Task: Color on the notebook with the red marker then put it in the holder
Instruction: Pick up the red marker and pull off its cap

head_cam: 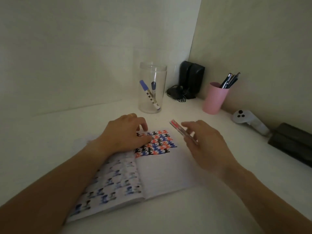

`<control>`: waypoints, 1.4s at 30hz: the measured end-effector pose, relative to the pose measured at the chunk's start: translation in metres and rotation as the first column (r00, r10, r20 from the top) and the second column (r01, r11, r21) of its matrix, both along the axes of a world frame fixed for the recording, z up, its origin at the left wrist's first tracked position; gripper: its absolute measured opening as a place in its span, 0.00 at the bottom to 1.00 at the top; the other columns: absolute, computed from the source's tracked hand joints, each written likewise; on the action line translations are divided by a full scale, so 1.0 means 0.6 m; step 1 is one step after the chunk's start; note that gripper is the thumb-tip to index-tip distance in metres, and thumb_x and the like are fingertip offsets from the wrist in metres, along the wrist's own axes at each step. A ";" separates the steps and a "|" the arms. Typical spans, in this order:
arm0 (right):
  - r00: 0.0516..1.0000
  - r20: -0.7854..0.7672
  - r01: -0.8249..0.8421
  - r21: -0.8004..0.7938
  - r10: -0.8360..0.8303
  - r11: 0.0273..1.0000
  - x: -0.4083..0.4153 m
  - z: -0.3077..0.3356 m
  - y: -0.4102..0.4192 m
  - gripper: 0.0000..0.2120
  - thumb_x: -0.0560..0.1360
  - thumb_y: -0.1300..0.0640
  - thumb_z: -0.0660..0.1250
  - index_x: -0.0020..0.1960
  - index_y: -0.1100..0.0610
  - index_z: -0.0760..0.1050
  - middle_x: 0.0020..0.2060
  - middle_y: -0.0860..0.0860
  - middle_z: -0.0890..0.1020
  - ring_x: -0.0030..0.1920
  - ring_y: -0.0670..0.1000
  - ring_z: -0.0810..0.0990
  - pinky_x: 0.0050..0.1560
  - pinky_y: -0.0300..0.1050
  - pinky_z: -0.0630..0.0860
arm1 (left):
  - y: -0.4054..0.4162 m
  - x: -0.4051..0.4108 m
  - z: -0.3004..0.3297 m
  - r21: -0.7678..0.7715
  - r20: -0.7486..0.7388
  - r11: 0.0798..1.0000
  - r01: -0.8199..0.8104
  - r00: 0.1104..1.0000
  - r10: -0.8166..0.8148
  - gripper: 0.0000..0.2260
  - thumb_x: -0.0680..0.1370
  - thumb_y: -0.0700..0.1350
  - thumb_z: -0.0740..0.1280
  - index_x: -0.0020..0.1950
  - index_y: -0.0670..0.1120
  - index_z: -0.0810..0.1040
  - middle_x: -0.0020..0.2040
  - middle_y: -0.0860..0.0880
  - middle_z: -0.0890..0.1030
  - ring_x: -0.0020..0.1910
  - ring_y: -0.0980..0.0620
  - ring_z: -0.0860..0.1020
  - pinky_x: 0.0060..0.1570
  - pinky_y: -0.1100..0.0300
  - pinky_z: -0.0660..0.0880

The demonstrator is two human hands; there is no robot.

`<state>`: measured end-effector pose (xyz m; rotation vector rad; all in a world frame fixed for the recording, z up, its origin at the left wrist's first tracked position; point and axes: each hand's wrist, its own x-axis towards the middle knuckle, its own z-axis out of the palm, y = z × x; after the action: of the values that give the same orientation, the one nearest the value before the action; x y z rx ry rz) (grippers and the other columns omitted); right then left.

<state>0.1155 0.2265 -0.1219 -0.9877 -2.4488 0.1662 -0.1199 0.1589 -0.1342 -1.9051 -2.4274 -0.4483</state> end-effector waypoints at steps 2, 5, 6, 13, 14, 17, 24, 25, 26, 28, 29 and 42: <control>0.962 -0.267 -0.124 -0.255 0.054 0.959 -0.040 0.015 0.016 0.17 0.79 0.59 0.67 0.67 0.50 0.76 0.52 0.47 0.81 0.48 0.49 0.81 0.48 0.39 0.79 | 0.001 0.000 -0.006 0.025 -0.052 1.000 0.010 0.999 -0.009 0.18 0.73 0.68 0.63 0.55 0.59 0.76 0.51 0.54 0.77 0.49 0.54 0.76 0.47 0.53 0.74; 0.805 -0.592 -0.392 -0.593 -0.051 0.704 -0.074 0.028 0.037 0.13 0.77 0.61 0.69 0.61 0.54 0.82 0.50 0.49 0.84 0.46 0.48 0.83 0.42 0.36 0.81 | 0.001 0.000 -0.008 0.056 -0.094 0.998 0.023 0.995 -0.018 0.17 0.74 0.67 0.61 0.55 0.58 0.75 0.51 0.53 0.77 0.50 0.52 0.76 0.46 0.52 0.75; 0.745 -0.658 -0.468 -0.635 -0.112 0.614 -0.077 0.024 0.043 0.11 0.76 0.60 0.70 0.58 0.56 0.83 0.47 0.50 0.85 0.43 0.46 0.83 0.41 0.35 0.81 | 0.000 -0.001 -0.008 0.063 -0.099 0.998 0.025 0.995 -0.019 0.17 0.74 0.67 0.60 0.55 0.58 0.74 0.52 0.53 0.77 0.50 0.53 0.76 0.46 0.52 0.75; 0.716 -0.668 -0.516 -0.702 -0.203 0.491 -0.051 -0.024 0.064 0.11 0.74 0.55 0.73 0.37 0.58 0.77 0.27 0.51 0.68 0.27 0.48 0.63 0.29 0.44 0.57 | -0.006 0.001 -0.015 0.138 -0.099 0.990 0.037 0.995 -0.023 0.17 0.76 0.66 0.59 0.55 0.58 0.75 0.52 0.55 0.77 0.49 0.55 0.74 0.48 0.54 0.76; 0.706 -0.676 -0.521 -0.698 -0.211 0.492 -0.051 -0.023 0.065 0.11 0.74 0.56 0.72 0.35 0.57 0.77 0.27 0.52 0.70 0.27 0.49 0.65 0.29 0.43 0.58 | -0.007 0.002 -0.014 0.143 -0.104 0.989 0.037 0.994 -0.022 0.17 0.76 0.66 0.58 0.55 0.58 0.75 0.52 0.55 0.77 0.49 0.55 0.74 0.48 0.55 0.76; 0.668 -0.726 -0.596 -0.652 -0.162 0.469 -0.052 -0.023 0.062 0.05 0.74 0.62 0.70 0.40 0.61 0.77 0.28 0.55 0.78 0.28 0.50 0.73 0.28 0.40 0.69 | -0.009 0.006 -0.016 0.184 -0.140 0.982 0.045 0.990 -0.020 0.17 0.77 0.66 0.58 0.57 0.58 0.75 0.54 0.56 0.79 0.50 0.56 0.75 0.48 0.57 0.74; 0.637 -0.767 -0.670 -0.599 -0.074 0.438 -0.049 -0.025 0.064 0.07 0.71 0.64 0.73 0.48 0.63 0.81 0.32 0.58 0.81 0.33 0.51 0.79 0.35 0.41 0.77 | -0.013 0.015 -0.004 0.415 -0.077 0.884 0.218 0.976 -0.204 0.23 0.75 0.66 0.63 0.66 0.57 0.72 0.53 0.57 0.81 0.45 0.60 0.74 0.48 0.64 0.71; 0.628 -0.775 -0.681 -0.590 -0.068 0.433 -0.050 -0.026 0.063 0.07 0.70 0.64 0.74 0.48 0.63 0.82 0.32 0.58 0.81 0.33 0.51 0.79 0.35 0.41 0.77 | -0.013 0.018 -0.002 0.418 -0.104 0.866 0.274 0.961 -0.254 0.21 0.76 0.64 0.62 0.64 0.55 0.74 0.53 0.56 0.82 0.43 0.61 0.74 0.47 0.66 0.71; 0.613 -0.787 -0.698 -0.580 -0.068 0.421 -0.051 -0.027 0.062 0.07 0.70 0.64 0.74 0.48 0.63 0.83 0.32 0.57 0.81 0.32 0.51 0.79 0.35 0.40 0.77 | -0.015 0.021 0.000 0.416 -0.138 0.847 0.331 0.944 -0.301 0.18 0.78 0.62 0.62 0.62 0.54 0.77 0.52 0.55 0.83 0.42 0.61 0.76 0.45 0.68 0.72; 0.582 -0.809 -0.719 -0.560 -0.084 0.412 -0.053 -0.028 0.057 0.09 0.70 0.62 0.76 0.49 0.63 0.83 0.31 0.56 0.80 0.31 0.50 0.77 0.33 0.39 0.76 | -0.017 0.027 0.003 0.409 -0.193 0.817 0.406 0.914 -0.358 0.16 0.80 0.58 0.60 0.59 0.51 0.78 0.49 0.53 0.84 0.41 0.59 0.79 0.43 0.70 0.74; 0.578 -0.811 -0.712 -0.557 -0.095 0.428 -0.055 -0.029 0.055 0.11 0.69 0.60 0.77 0.49 0.64 0.83 0.31 0.56 0.80 0.31 0.49 0.77 0.33 0.39 0.76 | -0.017 0.028 0.003 0.416 -0.202 0.805 0.422 0.907 -0.370 0.16 0.80 0.58 0.59 0.59 0.51 0.78 0.48 0.53 0.84 0.41 0.57 0.80 0.42 0.69 0.76; 0.518 -0.855 -0.735 -0.468 -0.041 0.490 -0.063 -0.011 0.026 0.13 0.73 0.57 0.69 0.43 0.68 0.82 0.28 0.55 0.80 0.27 0.48 0.77 0.29 0.38 0.74 | -0.034 0.064 0.016 0.392 0.008 0.853 0.345 0.926 -0.378 0.21 0.84 0.56 0.47 0.44 0.48 0.73 0.30 0.52 0.77 0.27 0.53 0.77 0.28 0.64 0.71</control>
<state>0.0775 0.2420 -0.1285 -0.3687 -1.5740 1.6765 -0.0813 0.1385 -0.1245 -2.1810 -1.8228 -0.9586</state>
